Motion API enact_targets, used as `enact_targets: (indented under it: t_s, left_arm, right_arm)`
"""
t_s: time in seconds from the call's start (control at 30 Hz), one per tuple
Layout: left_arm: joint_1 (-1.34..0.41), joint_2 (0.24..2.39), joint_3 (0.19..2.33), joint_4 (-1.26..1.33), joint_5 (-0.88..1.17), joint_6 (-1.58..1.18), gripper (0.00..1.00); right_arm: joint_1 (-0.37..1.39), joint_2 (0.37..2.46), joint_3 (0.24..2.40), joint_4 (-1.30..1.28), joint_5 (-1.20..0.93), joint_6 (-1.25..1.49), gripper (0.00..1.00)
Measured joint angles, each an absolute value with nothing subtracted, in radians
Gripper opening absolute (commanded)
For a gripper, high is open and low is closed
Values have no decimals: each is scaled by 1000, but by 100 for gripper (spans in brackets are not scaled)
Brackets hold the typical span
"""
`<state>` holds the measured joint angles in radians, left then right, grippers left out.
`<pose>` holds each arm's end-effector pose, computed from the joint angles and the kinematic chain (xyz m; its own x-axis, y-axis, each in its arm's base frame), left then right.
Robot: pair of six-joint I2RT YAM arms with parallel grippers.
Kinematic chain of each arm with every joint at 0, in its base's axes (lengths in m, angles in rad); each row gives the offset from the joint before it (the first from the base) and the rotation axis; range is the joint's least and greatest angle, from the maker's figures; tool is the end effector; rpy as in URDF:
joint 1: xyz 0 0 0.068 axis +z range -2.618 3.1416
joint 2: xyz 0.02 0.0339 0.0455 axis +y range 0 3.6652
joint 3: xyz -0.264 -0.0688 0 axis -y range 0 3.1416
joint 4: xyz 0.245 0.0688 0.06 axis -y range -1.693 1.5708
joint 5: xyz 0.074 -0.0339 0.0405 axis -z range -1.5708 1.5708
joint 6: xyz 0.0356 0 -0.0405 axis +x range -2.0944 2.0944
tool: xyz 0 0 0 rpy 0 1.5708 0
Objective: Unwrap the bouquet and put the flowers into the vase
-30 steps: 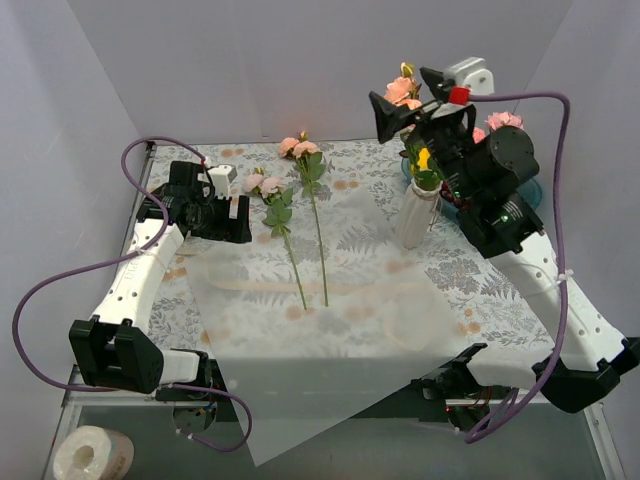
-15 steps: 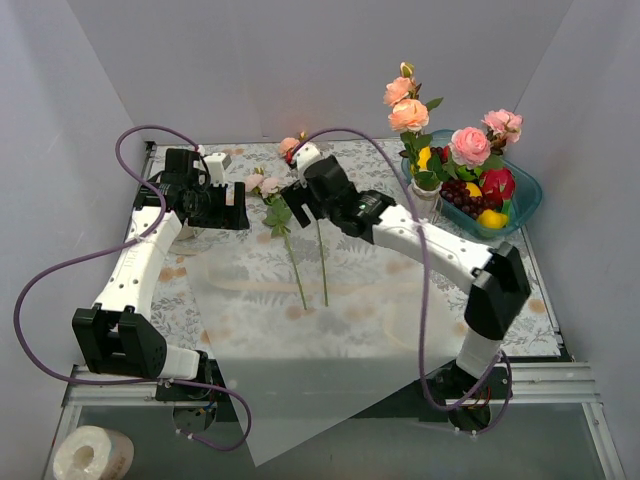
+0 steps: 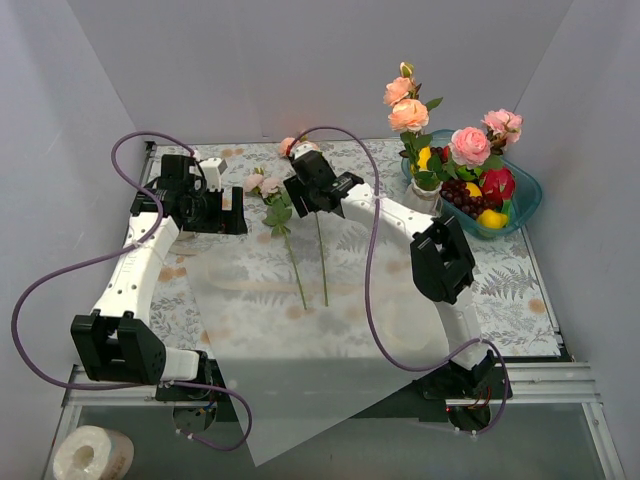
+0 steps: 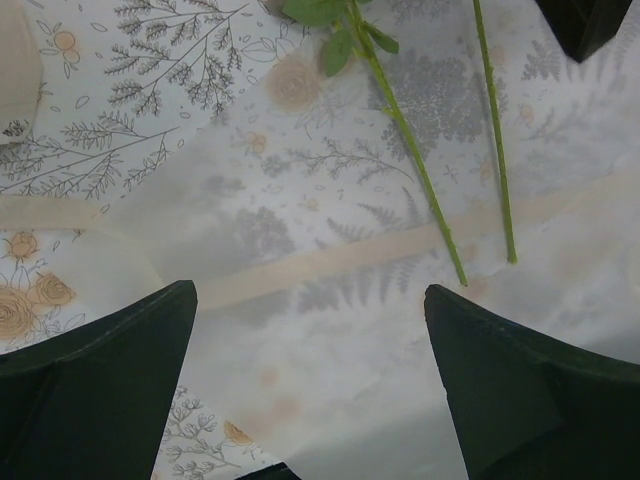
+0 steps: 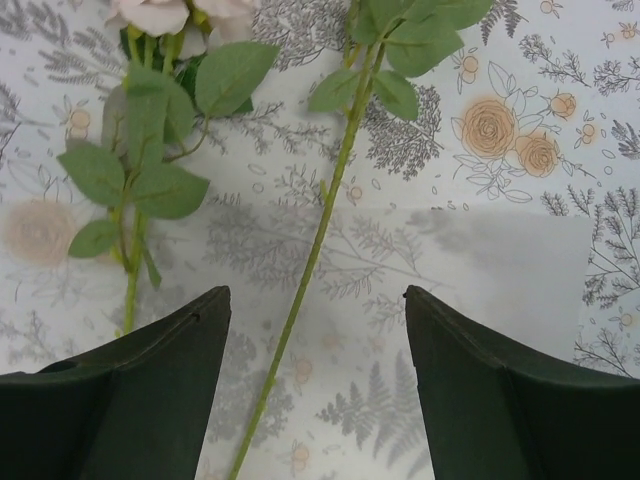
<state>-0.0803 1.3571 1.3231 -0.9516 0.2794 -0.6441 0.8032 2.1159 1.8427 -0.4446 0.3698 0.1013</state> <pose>0.2690 -0.0315 0.3329 -0.8019 -0.5145 -0.3036 -0.3159 0.7965 -0.5155 0.3493 0.3435 0.2604 -0.5031 -0.3856 -0.7734 -0.4332 0.8869 -0.1603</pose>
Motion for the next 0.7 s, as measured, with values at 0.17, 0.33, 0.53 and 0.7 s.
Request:
enact_targets:
  t_s: [0.17,0.33,0.53,0.7]
  left_arm:
    - [-75,1322,1258,-942,291,-644,98]
    - [-75,1306,1233,-936,298,-642,98]
    - [-75,1286,1224,-928,297,-628,98]
    - [-75,1277,1199,-918,296,-624,98]
  right_arm:
    - [742,2207,1933,-456,319,141,76]
    - [717,2303,1995,-474,299,162,79]
    - [728,2330,1986,-481,274,176,78]
    - [733,2351,2000,-481,259,183,72]
